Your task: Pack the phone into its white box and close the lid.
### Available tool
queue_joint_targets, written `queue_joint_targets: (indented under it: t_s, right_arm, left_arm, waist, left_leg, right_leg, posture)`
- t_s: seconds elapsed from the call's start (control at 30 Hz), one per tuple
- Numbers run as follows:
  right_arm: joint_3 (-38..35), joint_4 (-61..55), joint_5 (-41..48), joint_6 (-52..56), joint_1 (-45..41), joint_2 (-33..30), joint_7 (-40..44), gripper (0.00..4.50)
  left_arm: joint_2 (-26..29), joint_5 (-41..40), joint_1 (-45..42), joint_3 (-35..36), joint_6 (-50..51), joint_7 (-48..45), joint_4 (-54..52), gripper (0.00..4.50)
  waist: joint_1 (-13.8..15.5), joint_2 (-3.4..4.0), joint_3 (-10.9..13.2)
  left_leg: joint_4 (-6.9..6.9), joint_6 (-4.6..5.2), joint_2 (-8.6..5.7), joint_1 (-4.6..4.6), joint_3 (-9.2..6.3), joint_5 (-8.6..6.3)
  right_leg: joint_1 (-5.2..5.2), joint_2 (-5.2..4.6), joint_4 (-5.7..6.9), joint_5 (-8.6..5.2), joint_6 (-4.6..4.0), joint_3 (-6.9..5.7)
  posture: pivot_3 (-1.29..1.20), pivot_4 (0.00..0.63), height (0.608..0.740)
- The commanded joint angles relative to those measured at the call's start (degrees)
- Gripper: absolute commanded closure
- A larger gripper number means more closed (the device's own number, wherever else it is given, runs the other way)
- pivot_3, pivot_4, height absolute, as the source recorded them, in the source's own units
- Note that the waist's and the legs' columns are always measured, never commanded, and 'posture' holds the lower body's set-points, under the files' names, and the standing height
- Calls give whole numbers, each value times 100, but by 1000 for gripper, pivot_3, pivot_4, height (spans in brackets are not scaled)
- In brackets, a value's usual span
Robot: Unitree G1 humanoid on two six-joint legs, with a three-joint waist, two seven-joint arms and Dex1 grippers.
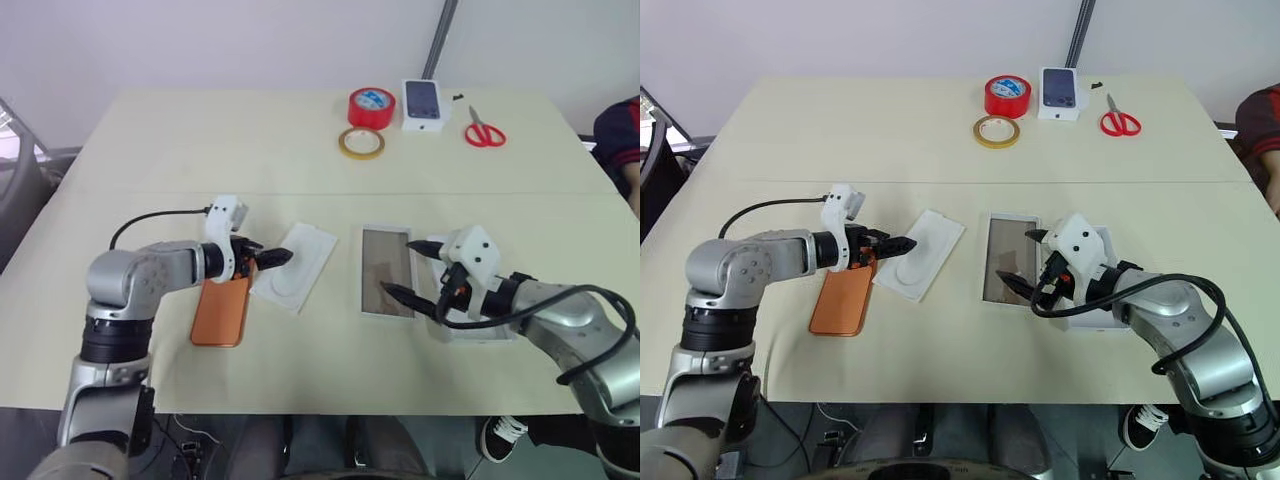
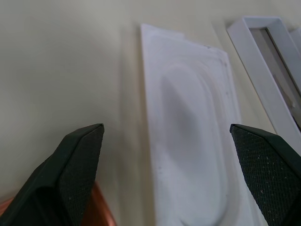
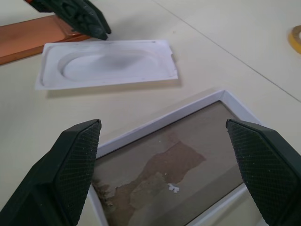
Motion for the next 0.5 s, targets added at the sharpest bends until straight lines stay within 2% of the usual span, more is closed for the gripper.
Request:
queue_joint_targets:
  t_s: [0.03, 0.1, 0.17, 0.27, 0.43, 0.5]
  right_arm:
    - [-169, -308, -50, -88, 26, -100, -9, 59]
    - [-152, -355, -49, -22, 41, -164, 9, 59]
    - [-68, -410, -72, 65, 58, -272, 56, 0]
    - [189, -512, -209, 285, 46, -557, 113, 0]
    - [478, -637, -141, 638, -87, -957, 412, 0]
    - [685, -639, -150, 861, -228, -1123, 524, 0]
  left_arm:
    - [-28, -214, -202, -69, 493, -206, 115, 0]
    - [-99, -262, -252, -27, 613, -264, 192, 0]
    - [-135, -207, -293, -15, 611, -286, 286, 496]
    - [-177, -117, -347, 45, 534, -266, 433, 1758]
    - [-276, -96, -374, 150, 555, -188, 464, 4443]
    - [-327, -116, -347, 199, 579, -156, 439, 4483]
  waist:
    - [-4, 0, 0]
    - [-6, 0, 0]
    - [-2, 0, 0]
    - [-4, 0, 0]
    - [-2, -1, 1]
    - [-3, -1, 0]
  left_leg:
    - [1, 0, 0, 0, 0, 0]
    - [1, 0, 0, 0, -1, 0]
    - [1, 0, 0, 1, -1, 0]
    - [2, -5, 0, 0, 0, 3]
    - [4, -3, 0, -2, -1, 2]
    - [4, -3, 0, -2, -1, 2]
  right_leg:
    - [0, 0, 0, 0, 0, 0]
    - [0, 0, 1, 0, 0, 0]
    - [0, 1, 2, 0, 0, 0]
    - [0, 0, 2, 0, 0, 0]
    - [0, -1, 1, 0, 0, 0]
    - [0, -1, 1, 0, 0, 0]
  posture:
    - [0, 150, 740]
    - [0, 150, 740]
    - [0, 150, 740]
    - [0, 150, 740]
    - [0, 150, 740]
    - [0, 150, 740]
